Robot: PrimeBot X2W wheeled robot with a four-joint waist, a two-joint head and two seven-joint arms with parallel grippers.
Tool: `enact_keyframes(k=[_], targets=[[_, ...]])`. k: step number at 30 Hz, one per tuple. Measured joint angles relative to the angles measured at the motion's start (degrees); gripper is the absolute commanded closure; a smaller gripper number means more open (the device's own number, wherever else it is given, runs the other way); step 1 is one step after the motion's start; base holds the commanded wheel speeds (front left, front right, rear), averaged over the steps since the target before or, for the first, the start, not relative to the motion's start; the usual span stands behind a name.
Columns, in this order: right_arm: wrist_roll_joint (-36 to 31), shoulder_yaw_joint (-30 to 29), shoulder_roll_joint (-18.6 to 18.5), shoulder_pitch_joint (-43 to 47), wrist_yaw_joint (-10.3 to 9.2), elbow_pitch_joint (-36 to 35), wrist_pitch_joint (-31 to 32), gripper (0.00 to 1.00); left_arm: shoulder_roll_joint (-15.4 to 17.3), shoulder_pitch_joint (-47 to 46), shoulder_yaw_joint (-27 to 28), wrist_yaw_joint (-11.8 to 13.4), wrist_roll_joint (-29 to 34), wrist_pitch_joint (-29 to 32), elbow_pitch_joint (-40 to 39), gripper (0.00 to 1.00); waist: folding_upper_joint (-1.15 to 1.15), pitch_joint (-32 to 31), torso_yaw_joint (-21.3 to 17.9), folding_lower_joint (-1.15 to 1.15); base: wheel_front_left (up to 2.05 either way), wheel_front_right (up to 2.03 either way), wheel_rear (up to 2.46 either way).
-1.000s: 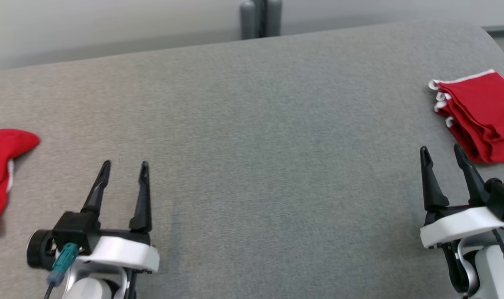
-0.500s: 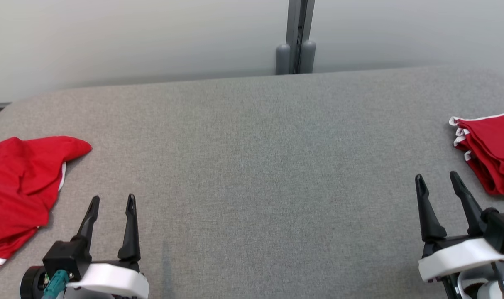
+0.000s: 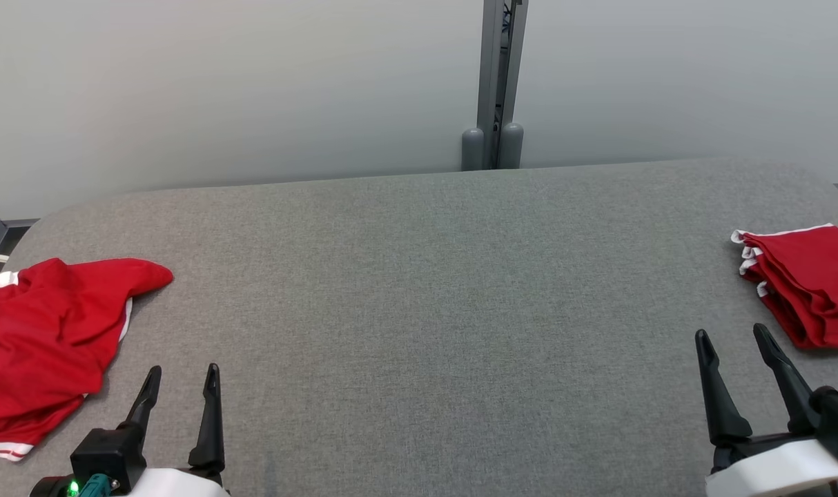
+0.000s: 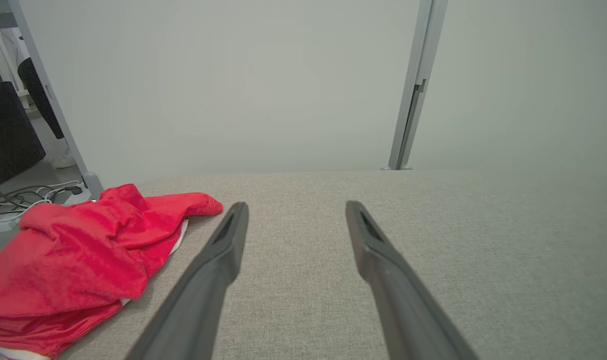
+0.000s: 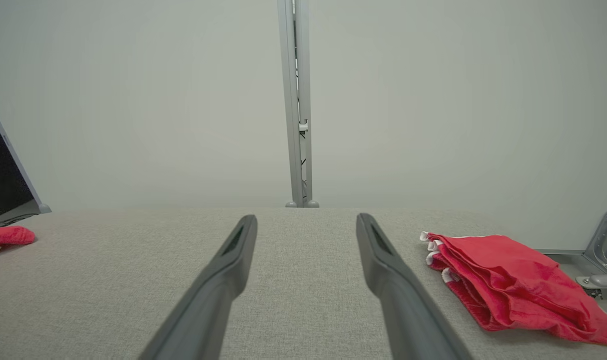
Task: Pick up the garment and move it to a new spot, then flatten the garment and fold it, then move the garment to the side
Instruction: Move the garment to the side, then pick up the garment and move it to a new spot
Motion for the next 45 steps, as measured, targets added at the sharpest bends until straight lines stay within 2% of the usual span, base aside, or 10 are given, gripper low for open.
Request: enact_keyframes(k=[24,31,37,45], targets=[[0.01,-1.51,0.52,3.01,-0.01,-2.11,1.77,0.00,0.80,0.23,-0.93,0.05,-0.78,0.55,1.33,0.00,0.00,-0.55,-0.01,0.00,0.00,0.00,0.00],[0.29,-2.08,0.53,3.23,-0.01,-2.56,1.77,0.00,0.68,-0.44,-1.15,0.11,-0.83,0.37,1.43,0.00,0.00,-0.41,1.10,0.00,0.00,0.00,0.00],[0.48,-2.91,0.56,3.63,-0.01,-4.17,2.02,0.00,-0.20,-3.52,-1.47,-0.01,-0.85,-0.64,1.83,0.00,0.00,0.05,5.32,0.00,0.00,0.00,0.00],[0.60,-2.10,0.57,3.46,-0.01,-4.99,2.60,0.00,-0.15,-5.75,-1.72,0.07,-0.67,-1.57,3.16,0.00,0.00,0.41,14.11,0.00,0.00,0.00,0.00]])
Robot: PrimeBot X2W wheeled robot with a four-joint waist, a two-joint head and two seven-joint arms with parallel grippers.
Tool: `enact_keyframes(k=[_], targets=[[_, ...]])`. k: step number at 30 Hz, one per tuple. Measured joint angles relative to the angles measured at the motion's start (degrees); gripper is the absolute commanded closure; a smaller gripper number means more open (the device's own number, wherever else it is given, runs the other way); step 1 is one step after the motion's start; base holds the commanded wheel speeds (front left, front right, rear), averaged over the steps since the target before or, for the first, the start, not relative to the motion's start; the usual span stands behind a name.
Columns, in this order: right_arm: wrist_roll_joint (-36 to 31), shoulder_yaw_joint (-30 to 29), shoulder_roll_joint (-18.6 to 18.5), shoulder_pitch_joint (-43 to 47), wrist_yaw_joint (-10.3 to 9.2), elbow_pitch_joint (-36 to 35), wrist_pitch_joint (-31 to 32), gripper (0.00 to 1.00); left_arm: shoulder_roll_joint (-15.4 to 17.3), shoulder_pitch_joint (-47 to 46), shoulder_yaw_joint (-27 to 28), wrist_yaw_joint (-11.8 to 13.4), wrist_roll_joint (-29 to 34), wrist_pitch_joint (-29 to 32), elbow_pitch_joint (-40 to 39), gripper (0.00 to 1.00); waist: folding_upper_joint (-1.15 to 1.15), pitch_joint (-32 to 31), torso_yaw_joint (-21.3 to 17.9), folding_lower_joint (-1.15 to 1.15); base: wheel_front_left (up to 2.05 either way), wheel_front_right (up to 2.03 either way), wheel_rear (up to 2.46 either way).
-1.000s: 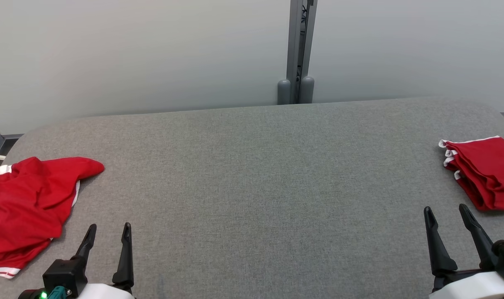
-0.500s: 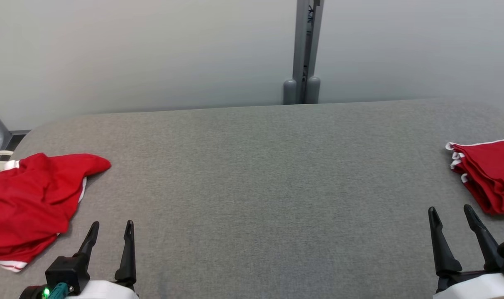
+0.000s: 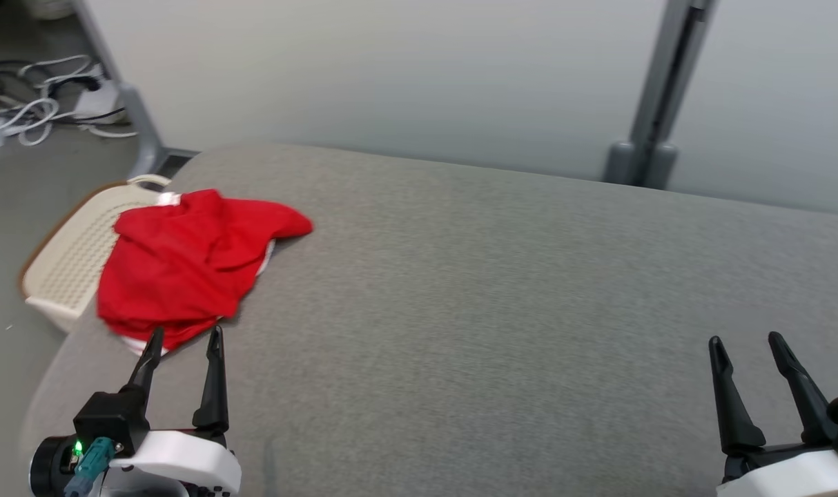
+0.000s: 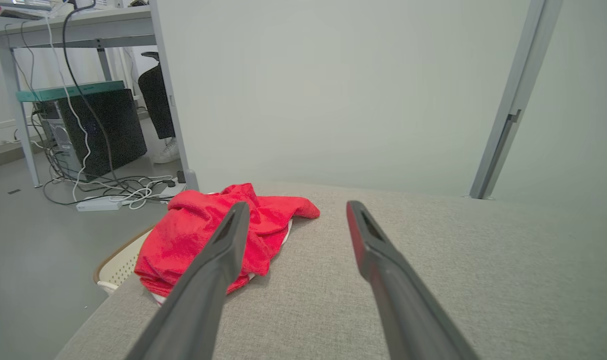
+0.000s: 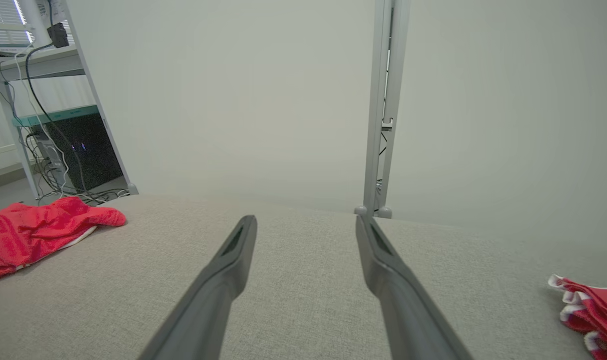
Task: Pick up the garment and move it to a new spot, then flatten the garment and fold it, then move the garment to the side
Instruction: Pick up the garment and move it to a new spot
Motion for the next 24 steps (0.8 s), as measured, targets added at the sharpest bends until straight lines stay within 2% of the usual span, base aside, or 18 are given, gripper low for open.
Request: enact_keyframes(k=[6,11,24], targets=[[0.38,1.44,0.01,-0.74,0.00,-0.01,0.25,0.00,0.23,-1.32,0.53,-0.38,-0.16,-0.77,1.26,0.00,0.00,0.00,6.42,0.00,0.00,0.00,0.00],[0.37,2.14,0.03,-1.16,0.00,0.09,0.25,0.00,0.68,-1.53,0.89,-0.51,-0.21,-1.26,2.11,0.00,0.00,0.16,10.07,0.00,0.00,0.00,0.00],[-0.27,1.47,0.02,-1.19,0.00,0.21,0.56,0.00,0.27,-2.72,0.04,-0.20,-0.54,-1.16,2.70,0.00,0.00,1.10,12.18,0.00,0.00,0.00,0.00]])
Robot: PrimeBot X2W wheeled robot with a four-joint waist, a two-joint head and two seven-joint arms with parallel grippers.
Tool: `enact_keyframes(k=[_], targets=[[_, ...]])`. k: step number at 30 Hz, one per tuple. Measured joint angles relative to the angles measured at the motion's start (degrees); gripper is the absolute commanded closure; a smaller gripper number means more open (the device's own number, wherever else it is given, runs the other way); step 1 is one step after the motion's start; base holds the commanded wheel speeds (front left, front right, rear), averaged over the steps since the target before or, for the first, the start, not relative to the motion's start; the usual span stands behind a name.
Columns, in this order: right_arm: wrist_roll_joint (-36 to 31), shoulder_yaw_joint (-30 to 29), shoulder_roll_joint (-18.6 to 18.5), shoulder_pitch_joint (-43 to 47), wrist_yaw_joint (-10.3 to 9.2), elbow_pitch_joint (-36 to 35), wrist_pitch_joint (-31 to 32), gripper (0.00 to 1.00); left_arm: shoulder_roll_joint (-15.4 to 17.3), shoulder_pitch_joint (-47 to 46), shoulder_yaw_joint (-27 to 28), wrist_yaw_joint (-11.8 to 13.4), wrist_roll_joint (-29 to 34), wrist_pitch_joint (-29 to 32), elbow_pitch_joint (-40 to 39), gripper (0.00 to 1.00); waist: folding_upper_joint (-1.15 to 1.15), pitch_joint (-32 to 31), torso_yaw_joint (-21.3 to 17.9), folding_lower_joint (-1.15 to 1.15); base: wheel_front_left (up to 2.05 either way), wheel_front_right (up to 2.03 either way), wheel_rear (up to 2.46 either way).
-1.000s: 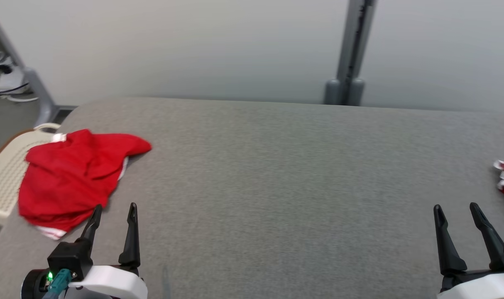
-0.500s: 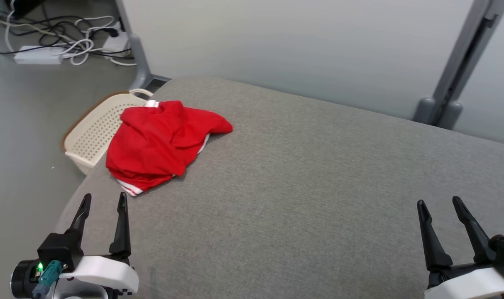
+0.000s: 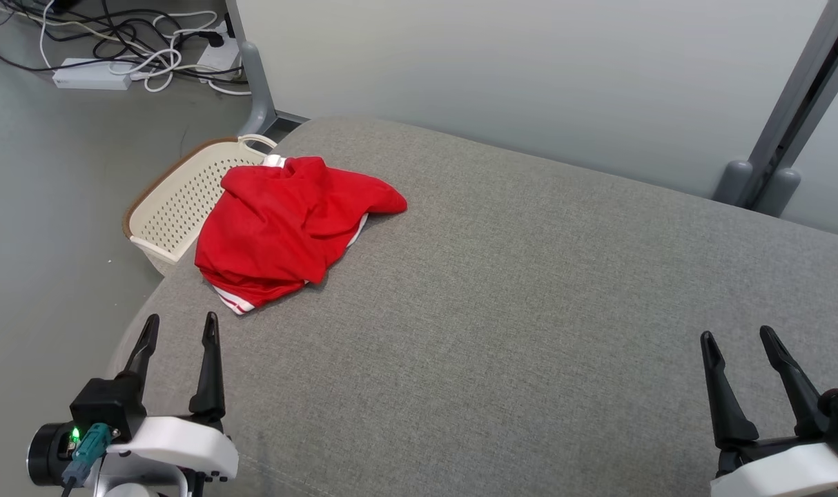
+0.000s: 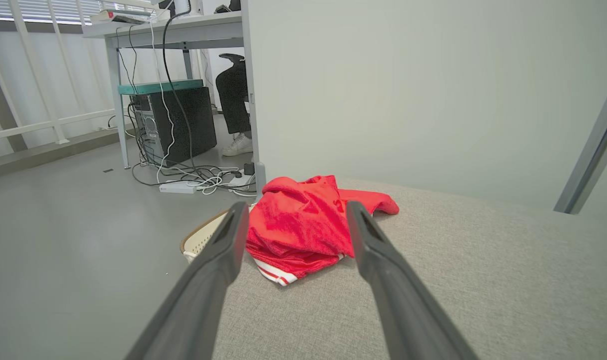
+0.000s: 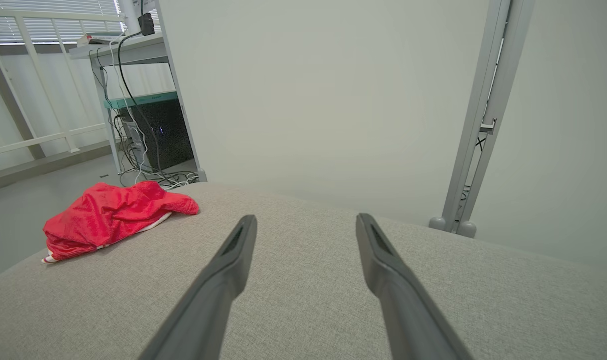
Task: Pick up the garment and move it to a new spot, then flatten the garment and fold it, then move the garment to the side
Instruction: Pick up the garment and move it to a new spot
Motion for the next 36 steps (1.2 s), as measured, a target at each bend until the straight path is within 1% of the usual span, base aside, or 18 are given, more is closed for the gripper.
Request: enact_keyframes(k=[5,9,13,15,19,21,25,28,32,33,34,35,36], targets=[[-0.55,-0.03,0.00,-0.65,0.00,-0.71,0.62,0.00,-1.12,-2.77,0.04,-0.33,-0.85,-0.34,0.92,0.00,0.00,1.13,-0.16,0.00,0.00,0.00,0.00],[-1.00,0.59,-0.27,-2.49,0.00,-2.16,1.71,0.00,-1.83,-6.75,0.68,-0.71,-1.98,-0.01,2.23,0.00,0.00,3.13,-1.12,0.00,0.00,0.00,0.00],[-1.12,1.09,-2.42,-5.68,0.00,-4.30,2.99,0.00,-2.14,-12.98,2.03,-1.33,-3.34,-0.37,3.85,0.00,0.00,6.67,-2.69,0.00,0.00,0.00,0.00],[-1.15,1.42,-3.55,-7.32,0.00,-5.24,3.66,0.00,-2.76,-16.16,2.68,-2.40,-4.79,-0.37,6.00,0.00,0.00,8.89,-3.56,0.00,0.00,0.00,0.00],[-1.08,1.81,-4.78,-10.18,0.00,-6.59,4.27,0.00,-2.83,-22.12,3.93,-4.78,-7.15,-0.14,13.67,0.00,0.00,13.44,-5.62,0.00,0.00,0.00,0.00],[-0.94,2.19,-5.15,-11.44,0.01,-6.84,4.45,0.00,-2.31,-25.26,4.14,-5.42,-7.83,1.20,19.25,0.00,0.00,15.66,-6.80,0.00,0.00,0.00,0.00],[-0.38,2.81,-5.63,-13.17,0.01,-6.75,4.34,0.00,-1.81,-29.98,4.97,-7.57,-9.51,2.71,29.58,0.00,0.00,19.51,-9.40,0.00,0.00,0.00,0.00],[-0.21,2.71,-6.09,-13.85,0.00,-6.50,4.10,0.00,-1.72,-32.86,5.23,-8.90,-11.00,5.08,36.96,0.00,0.00,21.96,-11.24,0.00,0.00,0.00,0.00],[0.11,2.74,-6.37,-14.66,0.00,-6.39,3.87,0.00,-1.65,-35.78,5.41,-10.10,-12.37,7.77,44.72,0.00,0.00,24.59,-13.08,0.00,0.00,0.00,0.00],[0.12,2.71,-6.45,-14.77,0.00,-6.33,3.77,0.00,-1.53,-36.65,5.42,-10.62,-12.50,8.39,46.28,0.09,0.00,25.12,-13.41,0.00,0.00,0.00,0.00],[0.13,2.65,-6.47,-14.91,0.01,-6.22,3.64,0.00,-1.41,-37.51,5.45,-11.31,-12.88,8.75,47.47,0.09,0.00,25.57,-13.71,0.00,0.00,0.00,0.00],[0.10,2.60,-6.50,-15.04,0.00,-6.08,3.67,0.00,-1.26,-38.18,5.44,-11.60,-13.02,8.75,48.40,1.00,0.00,25.92,-13.96,0.00,0.00,0.00,0.00],[0.09,2.56,-6.51,-15.14,0.00,-5.94,3.72,0.00,-1.01,-38.80,5.15,-11.60,-12.68,8.28,49.09,1.00,0.00,26.20,-14.16,0.00,0.00,0.00,0.00]])
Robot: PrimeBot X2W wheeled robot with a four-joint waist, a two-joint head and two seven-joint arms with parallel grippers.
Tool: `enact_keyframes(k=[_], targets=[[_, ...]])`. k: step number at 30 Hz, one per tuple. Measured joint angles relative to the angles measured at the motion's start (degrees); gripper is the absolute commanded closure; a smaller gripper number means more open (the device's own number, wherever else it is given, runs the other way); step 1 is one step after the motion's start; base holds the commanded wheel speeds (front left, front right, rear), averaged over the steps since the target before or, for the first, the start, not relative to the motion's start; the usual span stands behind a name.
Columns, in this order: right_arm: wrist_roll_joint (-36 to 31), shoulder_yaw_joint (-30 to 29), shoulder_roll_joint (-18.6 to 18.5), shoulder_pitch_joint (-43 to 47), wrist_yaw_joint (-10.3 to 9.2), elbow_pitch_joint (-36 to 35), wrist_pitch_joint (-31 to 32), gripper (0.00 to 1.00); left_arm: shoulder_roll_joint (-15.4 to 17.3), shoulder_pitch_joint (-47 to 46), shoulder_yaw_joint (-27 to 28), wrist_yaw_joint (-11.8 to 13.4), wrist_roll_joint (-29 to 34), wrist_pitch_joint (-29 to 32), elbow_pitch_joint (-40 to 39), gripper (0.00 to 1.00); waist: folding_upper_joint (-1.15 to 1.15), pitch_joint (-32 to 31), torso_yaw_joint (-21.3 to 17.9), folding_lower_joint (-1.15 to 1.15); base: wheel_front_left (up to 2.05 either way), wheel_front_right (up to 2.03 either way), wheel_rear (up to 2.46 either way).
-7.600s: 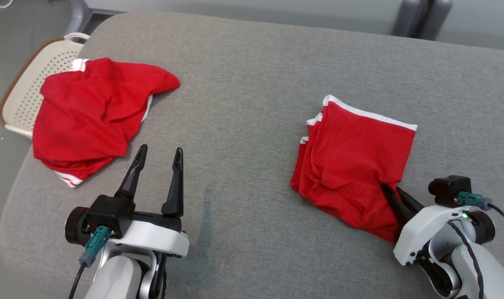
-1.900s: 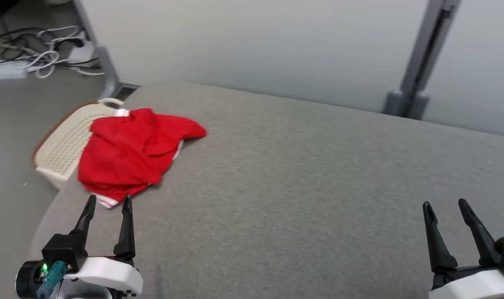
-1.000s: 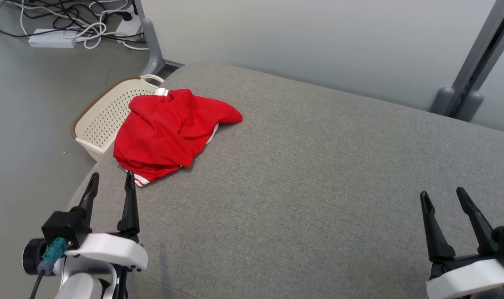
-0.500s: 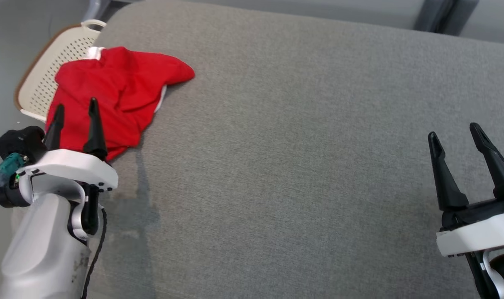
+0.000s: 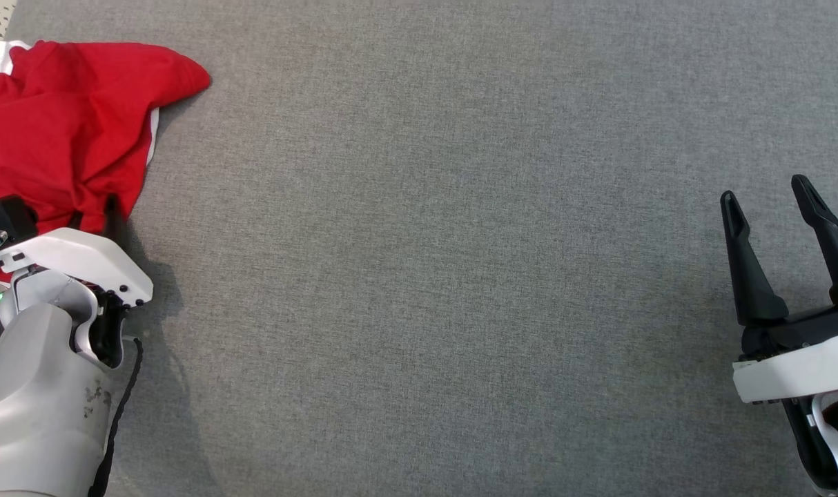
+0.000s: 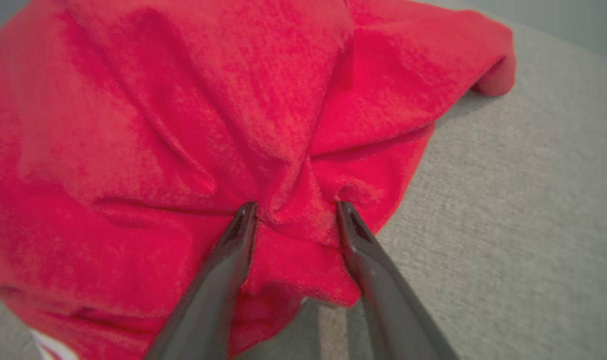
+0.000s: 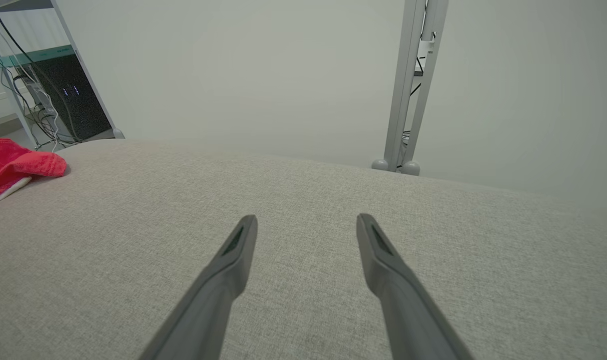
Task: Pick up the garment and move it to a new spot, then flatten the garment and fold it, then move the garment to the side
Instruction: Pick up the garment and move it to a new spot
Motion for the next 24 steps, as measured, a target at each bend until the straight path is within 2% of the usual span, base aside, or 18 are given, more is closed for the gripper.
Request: enact_keyframes(k=[6,11,16,17,24], targets=[[-0.20,-0.10,0.08,-0.44,0.00,0.87,-0.66,0.00,0.20,-0.92,-0.82,0.01,1.58,-7.67,1.74,1.00,0.00,-0.42,-0.10,0.00,0.00,0.00,0.00],[-0.97,0.02,0.89,-0.25,0.00,2.53,-2.01,0.00,1.47,-0.04,-0.62,0.13,3.37,-10.22,-2.21,1.00,0.00,-3.16,-0.08,0.00,0.00,0.00,0.00],[-0.98,0.25,1.80,1.14,0.00,4.21,-3.23,0.00,2.44,6.25,0.67,1.83,6.05,-10.44,-13.17,1.00,0.00,-7.06,-0.28,0.00,0.00,0.00,0.00],[-0.98,0.25,1.80,1.14,0.00,4.21,-3.23,0.00,2.44,6.25,0.67,1.83,6.05,-10.44,-13.17,1.00,0.00,-7.06,-0.28,0.00,0.00,0.00,0.00],[-0.47,1.20,3.08,2.53,0.00,7.36,-5.33,0.00,1.31,20.09,-0.42,5.34,9.72,-10.47,-31.44,1.00,0.00,-12.91,-1.30,0.00,0.00,0.00,0.00]])
